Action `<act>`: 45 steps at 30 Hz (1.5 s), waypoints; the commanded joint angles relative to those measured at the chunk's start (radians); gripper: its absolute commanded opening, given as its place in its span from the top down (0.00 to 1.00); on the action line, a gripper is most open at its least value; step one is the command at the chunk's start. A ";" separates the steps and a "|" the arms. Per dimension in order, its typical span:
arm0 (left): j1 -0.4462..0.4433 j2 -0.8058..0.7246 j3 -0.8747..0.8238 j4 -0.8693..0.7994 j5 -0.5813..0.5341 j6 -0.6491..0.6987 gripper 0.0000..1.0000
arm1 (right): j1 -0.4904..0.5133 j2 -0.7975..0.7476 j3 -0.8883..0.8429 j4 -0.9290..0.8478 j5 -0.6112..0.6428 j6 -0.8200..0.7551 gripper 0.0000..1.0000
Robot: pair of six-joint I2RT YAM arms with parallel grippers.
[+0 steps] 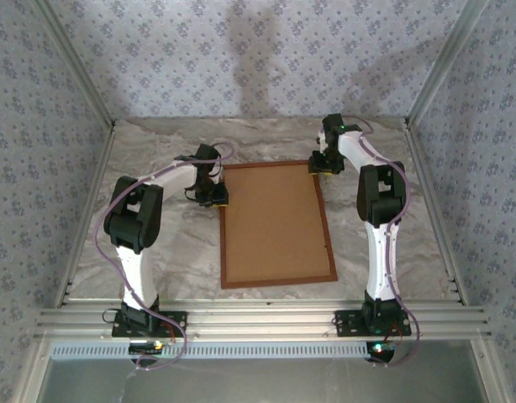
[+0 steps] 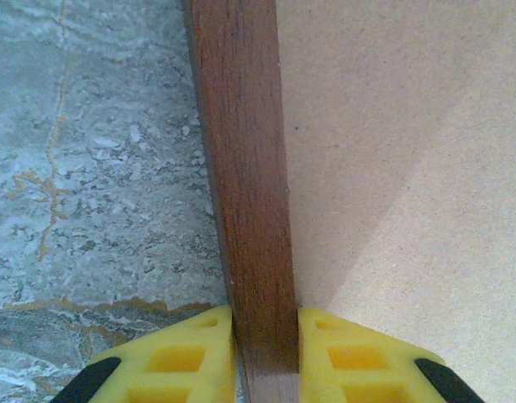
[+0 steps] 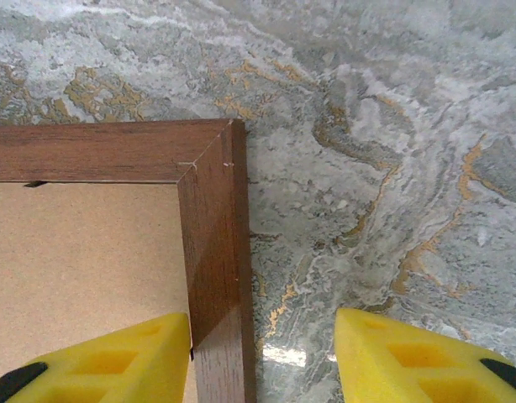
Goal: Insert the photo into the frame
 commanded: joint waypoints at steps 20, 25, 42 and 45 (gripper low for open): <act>-0.013 0.074 -0.009 -0.014 -0.046 0.023 0.78 | -0.017 0.012 0.013 -0.007 0.002 0.001 0.50; -0.014 0.075 -0.005 -0.015 -0.046 0.023 0.78 | -0.013 0.033 0.020 -0.024 0.002 -0.001 0.51; -0.014 0.083 0.003 -0.011 -0.034 0.022 0.78 | 0.053 0.069 0.042 -0.150 0.045 -0.005 0.51; -0.014 0.081 0.005 -0.011 -0.034 0.024 0.78 | 0.058 0.076 0.043 -0.160 0.038 0.011 0.51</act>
